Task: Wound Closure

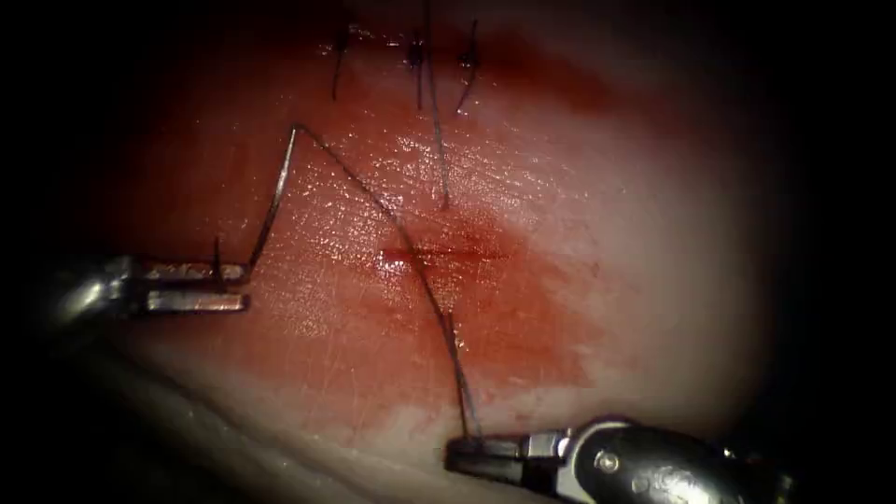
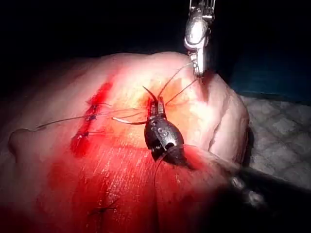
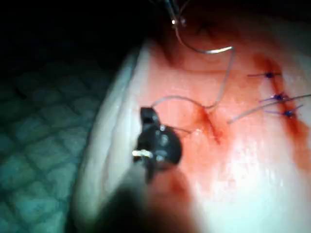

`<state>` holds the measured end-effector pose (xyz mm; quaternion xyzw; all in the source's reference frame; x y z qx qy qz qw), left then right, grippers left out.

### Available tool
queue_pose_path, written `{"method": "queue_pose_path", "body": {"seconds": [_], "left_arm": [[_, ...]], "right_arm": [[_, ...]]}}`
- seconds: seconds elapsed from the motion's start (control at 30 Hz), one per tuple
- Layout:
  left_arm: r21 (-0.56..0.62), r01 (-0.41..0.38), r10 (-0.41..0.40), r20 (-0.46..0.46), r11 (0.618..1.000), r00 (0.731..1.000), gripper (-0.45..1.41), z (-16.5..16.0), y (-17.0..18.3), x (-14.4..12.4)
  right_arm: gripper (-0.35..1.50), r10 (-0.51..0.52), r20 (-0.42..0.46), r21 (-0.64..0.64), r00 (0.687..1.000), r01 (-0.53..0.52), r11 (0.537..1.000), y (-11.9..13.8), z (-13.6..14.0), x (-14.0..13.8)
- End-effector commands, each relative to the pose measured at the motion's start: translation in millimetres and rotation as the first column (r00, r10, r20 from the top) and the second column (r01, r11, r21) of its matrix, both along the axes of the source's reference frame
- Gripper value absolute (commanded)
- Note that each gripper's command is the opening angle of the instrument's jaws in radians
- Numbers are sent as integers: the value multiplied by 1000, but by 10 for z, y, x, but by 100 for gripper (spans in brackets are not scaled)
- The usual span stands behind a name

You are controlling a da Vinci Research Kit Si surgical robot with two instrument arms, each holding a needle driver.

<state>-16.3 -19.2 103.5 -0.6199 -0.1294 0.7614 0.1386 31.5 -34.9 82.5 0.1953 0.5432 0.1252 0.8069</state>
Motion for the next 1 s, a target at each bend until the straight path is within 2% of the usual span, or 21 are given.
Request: {"method": "queue_pose_path", "body": {"seconds": [0.03, 0.13, 0.17, 0.23, 0.27, 0.33, 0.63, 0.87, 1.0], "left_arm": [[1, -1, 1, 2, 1000, 1000, -45, 6, -1, -5], [0, 1, -1, 7, 1000, 1000, -45, 6, -1, -4], [0, 1, -1, 7, 1000, 1000, -45, 6, -1, -3], [0, -1, 1, 9, 1000, 1000, -45, 6, 0, -1], [1, -5, 5, 11, 1000, 1000, -45, 7, 0, 1], [0, -3, 3, 13, 1000, 1000, -45, 7, 0, 3], [-3, 10, -10, 5, 1000, 1000, -45, 8, 3, 13], [-7, 19, -19, 3, 1000, 1000, -45, 11, 2, 10], [-9, 24, -24, -1, 1000, 1000, -45, 13, 0, 5]], "right_arm": [[-35, -13, -24, 2, 1000, 13, 1000, -10, -5, 19], [-35, -19, -60, 0, 998, 19, 1000, -15, -9, 29], [-16, -12, -61, -4, 998, 11, 1000, -15, -8, 31], [58, 5, -51, -9, 999, -5, 1000, -12, -6, 30], [78, 11, -46, -24, 999, -12, 1000, -11, -5, 28], [101, 28, -35, -55, 999, -30, 998, -7, -3, 21], [103, 59, 25, -136, 998, -56, 989, 15, 10, -10], [100, 113, 74, -224, 991, -94, 970, 38, 43, -4], [100, 109, 129, -284, 986, -69, 956, 52, 69, 3]]}}
